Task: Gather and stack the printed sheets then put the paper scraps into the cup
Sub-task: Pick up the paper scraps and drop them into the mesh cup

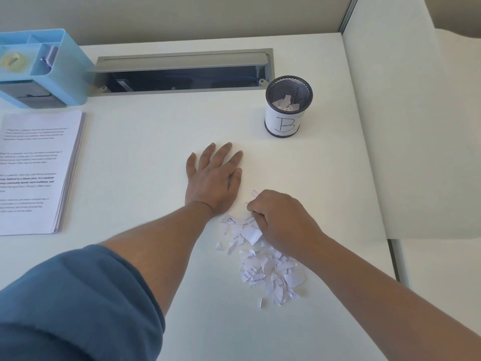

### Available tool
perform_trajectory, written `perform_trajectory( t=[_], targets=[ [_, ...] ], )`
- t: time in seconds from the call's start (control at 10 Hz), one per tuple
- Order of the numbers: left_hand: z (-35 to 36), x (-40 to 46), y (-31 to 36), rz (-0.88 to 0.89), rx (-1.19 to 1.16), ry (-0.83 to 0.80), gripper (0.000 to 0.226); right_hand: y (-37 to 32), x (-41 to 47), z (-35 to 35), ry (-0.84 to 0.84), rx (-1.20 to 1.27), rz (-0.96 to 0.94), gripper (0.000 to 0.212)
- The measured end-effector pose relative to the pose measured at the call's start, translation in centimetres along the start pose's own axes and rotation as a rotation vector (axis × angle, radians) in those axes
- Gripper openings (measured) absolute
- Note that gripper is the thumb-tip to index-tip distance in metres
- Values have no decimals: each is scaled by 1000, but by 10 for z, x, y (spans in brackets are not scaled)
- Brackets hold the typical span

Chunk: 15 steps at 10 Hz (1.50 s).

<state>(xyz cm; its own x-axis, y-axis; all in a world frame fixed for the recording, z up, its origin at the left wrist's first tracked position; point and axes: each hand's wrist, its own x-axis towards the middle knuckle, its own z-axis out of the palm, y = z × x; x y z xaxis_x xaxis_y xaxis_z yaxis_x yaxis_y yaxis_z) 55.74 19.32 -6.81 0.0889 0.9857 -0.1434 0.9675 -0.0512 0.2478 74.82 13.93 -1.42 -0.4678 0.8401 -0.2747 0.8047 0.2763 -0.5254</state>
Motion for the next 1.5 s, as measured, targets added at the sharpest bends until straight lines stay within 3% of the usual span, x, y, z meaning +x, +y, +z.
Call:
perform_trajectory(
  t=[0.1,0.2,0.3,0.4,0.5,0.8,1.0,1.1,1.2,1.5],
  targets=[
    [-1,1,0,-3,0,-3,49,-8,-9,-8,-218,-97,28,34],
    [-1,0,1,-3,1,0,49,-11,-14,-4,-286,-154,34,47],
    [0,0,1,1,-1,1,49,-10,-14,5,-245,-178,10,34],
    [1,0,0,4,-2,9,48,-8,-10,11,-171,-104,-16,16],
    [1,1,-1,6,-4,11,48,-5,-8,10,-145,-51,-16,17],
    [1,1,0,9,-1,13,49,10,1,-52,32,421,215,10],
    [2,1,-2,13,-8,19,49,18,30,-107,325,576,184,8],
    [2,1,-2,24,-9,26,54,28,60,-135,605,546,187,6],
    [2,1,-1,25,-14,29,55,35,80,-148,708,435,194,4],
    [2,2,-2,18,-23,27,54,53,122,-150,671,187,198,7]
  ],
)
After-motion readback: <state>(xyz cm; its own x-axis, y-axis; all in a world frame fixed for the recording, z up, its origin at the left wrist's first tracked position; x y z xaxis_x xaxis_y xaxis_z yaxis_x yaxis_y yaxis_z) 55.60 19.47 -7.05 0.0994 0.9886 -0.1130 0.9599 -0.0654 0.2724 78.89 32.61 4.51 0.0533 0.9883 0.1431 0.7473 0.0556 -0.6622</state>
